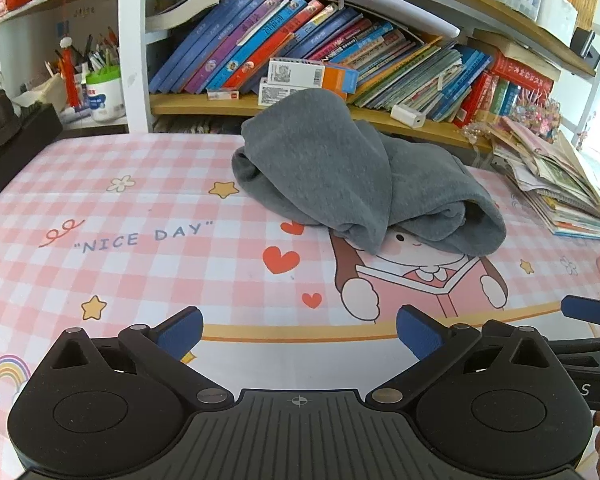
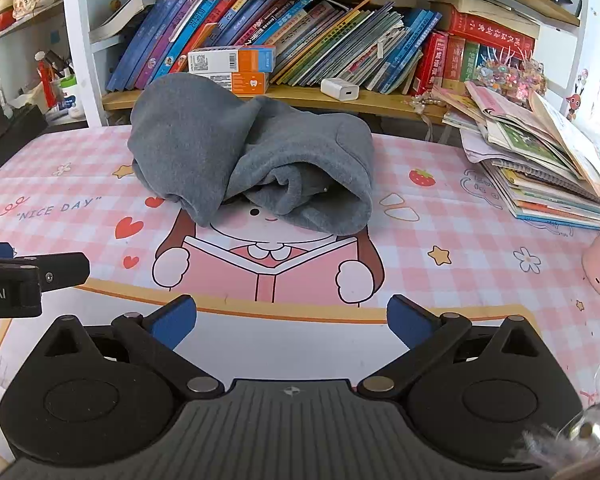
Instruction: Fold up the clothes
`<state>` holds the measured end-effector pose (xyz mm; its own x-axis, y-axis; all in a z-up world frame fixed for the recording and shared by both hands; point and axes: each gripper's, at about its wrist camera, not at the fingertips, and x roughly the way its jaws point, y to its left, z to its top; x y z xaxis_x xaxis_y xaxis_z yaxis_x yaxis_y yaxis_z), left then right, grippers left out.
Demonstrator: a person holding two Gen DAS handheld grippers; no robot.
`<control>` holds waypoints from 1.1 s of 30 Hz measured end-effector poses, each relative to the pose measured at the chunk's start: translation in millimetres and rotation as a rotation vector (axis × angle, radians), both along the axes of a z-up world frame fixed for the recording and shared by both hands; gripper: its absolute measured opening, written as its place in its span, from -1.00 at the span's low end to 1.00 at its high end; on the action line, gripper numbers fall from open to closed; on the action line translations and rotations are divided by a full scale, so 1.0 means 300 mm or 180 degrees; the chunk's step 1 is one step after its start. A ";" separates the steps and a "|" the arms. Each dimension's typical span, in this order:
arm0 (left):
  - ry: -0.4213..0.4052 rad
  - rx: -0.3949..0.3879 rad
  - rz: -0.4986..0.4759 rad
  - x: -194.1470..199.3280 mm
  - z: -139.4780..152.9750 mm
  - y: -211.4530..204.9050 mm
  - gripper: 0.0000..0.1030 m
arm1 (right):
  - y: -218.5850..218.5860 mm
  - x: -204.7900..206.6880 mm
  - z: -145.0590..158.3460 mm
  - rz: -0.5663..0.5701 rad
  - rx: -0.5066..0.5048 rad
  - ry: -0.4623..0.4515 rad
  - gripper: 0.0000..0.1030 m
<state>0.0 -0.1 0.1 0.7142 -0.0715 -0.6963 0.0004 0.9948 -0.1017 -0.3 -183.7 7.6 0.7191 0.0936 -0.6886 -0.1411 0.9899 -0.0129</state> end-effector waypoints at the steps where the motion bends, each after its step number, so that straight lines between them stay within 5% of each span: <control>1: 0.0007 -0.0005 0.0000 0.000 0.001 -0.002 1.00 | 0.001 0.001 0.000 0.0001 -0.0001 0.0001 0.99; 33: 0.0080 -0.0066 -0.0026 0.024 -0.008 0.009 1.00 | 0.011 0.020 -0.006 -0.0010 -0.0020 0.0037 0.99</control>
<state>7.2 2.6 -2.4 0.6958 -0.0920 -0.7123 0.0058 0.9925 -0.1225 5.7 -180.5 5.7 0.7112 0.0870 -0.6976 -0.1381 0.9903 -0.0174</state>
